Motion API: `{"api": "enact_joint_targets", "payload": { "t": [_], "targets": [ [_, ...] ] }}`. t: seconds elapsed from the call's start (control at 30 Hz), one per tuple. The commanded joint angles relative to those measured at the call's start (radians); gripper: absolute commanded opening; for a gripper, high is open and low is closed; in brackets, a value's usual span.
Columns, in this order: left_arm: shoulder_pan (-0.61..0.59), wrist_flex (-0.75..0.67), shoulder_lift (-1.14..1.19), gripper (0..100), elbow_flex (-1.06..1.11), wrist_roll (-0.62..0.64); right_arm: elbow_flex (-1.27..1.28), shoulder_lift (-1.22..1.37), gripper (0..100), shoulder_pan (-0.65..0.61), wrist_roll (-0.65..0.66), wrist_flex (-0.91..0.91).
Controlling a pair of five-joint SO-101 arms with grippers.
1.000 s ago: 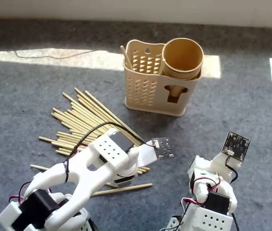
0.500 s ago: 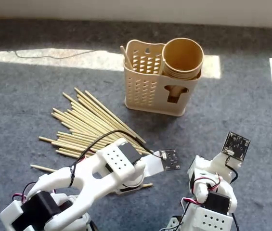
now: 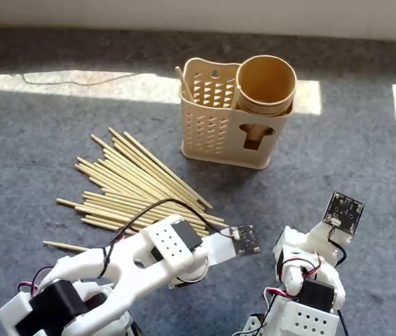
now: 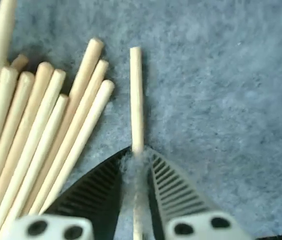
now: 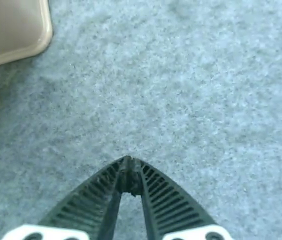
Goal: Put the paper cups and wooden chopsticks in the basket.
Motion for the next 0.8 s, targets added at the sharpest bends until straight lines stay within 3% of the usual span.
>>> {"api": "enact_joint_targets", "payload": {
  "t": [0.0,0.4,0.77],
  "targets": [
    [0.004,0.046,-0.01,1,-0.021,0.005,0.097,-0.005,0.5,0.01,-0.006,-0.024],
    [-0.074,0.402,-0.012,1,-0.4,0.005,0.097,-0.005,0.5,0.01,-0.006,-0.024],
    [-0.162,0.635,-0.012,1,-1.056,0.009,0.097,-0.005,0.5,0.01,-0.006,-0.024]
  ]
}}
